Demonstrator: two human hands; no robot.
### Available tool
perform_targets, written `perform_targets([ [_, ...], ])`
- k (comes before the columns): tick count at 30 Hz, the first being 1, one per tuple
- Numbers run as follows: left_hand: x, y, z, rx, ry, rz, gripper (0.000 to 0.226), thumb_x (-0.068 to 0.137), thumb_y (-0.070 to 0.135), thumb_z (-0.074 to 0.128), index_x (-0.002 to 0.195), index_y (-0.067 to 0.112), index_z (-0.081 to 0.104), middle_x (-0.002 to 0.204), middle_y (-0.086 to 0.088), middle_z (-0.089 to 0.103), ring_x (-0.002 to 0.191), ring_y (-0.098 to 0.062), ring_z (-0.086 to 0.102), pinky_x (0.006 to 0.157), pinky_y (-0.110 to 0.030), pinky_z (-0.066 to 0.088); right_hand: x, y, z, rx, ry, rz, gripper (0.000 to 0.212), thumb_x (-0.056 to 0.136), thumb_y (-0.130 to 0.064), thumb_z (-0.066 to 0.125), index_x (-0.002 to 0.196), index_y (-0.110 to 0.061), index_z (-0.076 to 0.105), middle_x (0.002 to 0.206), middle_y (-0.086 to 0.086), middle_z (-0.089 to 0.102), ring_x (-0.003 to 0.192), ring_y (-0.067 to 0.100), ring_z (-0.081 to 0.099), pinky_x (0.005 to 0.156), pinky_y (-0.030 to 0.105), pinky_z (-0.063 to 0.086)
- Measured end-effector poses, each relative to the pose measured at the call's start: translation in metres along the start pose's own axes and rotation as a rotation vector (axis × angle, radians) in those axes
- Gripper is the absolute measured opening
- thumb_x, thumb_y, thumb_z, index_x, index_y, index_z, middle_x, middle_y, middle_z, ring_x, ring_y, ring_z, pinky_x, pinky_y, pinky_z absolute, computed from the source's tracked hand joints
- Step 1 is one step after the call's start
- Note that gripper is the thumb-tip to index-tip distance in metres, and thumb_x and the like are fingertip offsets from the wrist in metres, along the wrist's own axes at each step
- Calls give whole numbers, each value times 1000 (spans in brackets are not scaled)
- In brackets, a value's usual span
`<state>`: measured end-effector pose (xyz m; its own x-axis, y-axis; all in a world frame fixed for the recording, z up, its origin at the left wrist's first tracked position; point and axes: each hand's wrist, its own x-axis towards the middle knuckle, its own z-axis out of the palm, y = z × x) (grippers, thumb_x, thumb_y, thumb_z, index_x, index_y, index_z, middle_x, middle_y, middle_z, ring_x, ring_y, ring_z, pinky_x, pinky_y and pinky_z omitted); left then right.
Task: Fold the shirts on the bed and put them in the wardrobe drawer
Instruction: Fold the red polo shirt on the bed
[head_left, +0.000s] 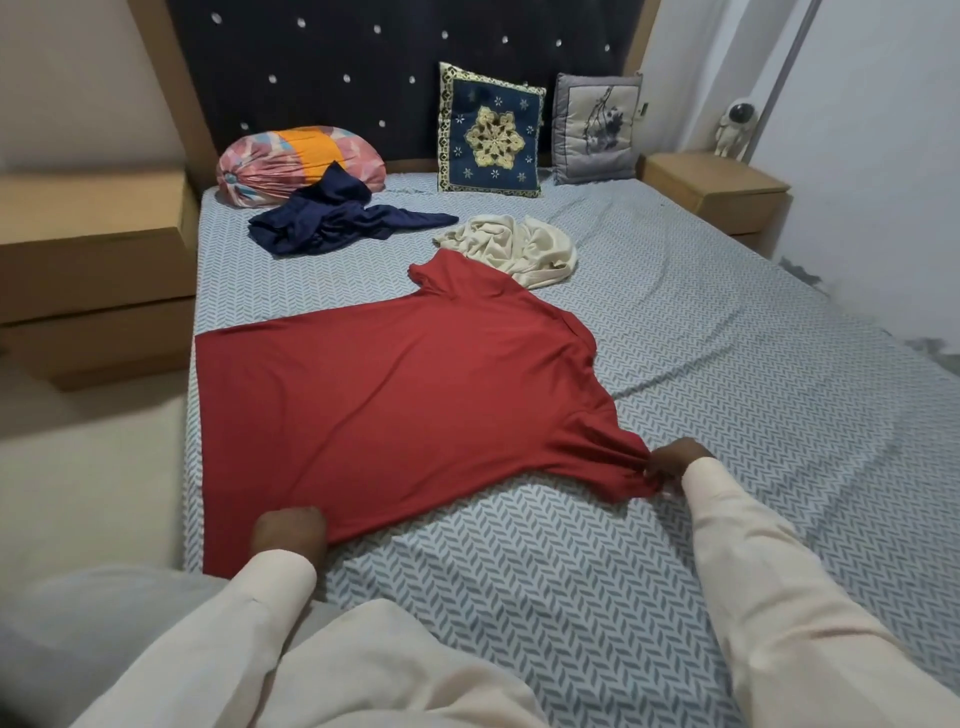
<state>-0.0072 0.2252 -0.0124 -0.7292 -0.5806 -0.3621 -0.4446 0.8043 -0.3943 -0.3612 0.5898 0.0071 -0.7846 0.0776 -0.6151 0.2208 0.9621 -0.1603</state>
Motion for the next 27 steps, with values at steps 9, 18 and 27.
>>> perform_targets([
  [9, -2, -30, 8, 17, -10, 99, 37, 91, 22, 43, 125, 20, 59, 128, 0, 61, 117, -20, 60, 92, -31, 47, -57, -66, 63, -138, 351, -747, 45, 66, -43, 59, 106, -22, 57, 105, 9, 60, 105, 34, 57, 88, 36, 46],
  [18, -16, -67, 22, -280, 198, 76, 36, 85, 22, 49, 121, 25, 57, 123, 1, 59, 114, -23, 57, 91, -33, 48, -66, -86, 113, -404, 496, -884, 23, 78, -29, 63, 100, -25, 65, 103, -4, 64, 103, 24, 53, 72, 33, 50],
  [27, -26, -87, 39, -284, -8, 60, 34, 82, 27, 52, 114, 19, 59, 119, -6, 63, 110, -26, 62, 89, -38, 52, -62, -77, 114, -469, 591, -844, 17, 70, -36, 73, 85, -30, 69, 88, -6, 66, 93, 27, 58, 76, 36, 40],
])
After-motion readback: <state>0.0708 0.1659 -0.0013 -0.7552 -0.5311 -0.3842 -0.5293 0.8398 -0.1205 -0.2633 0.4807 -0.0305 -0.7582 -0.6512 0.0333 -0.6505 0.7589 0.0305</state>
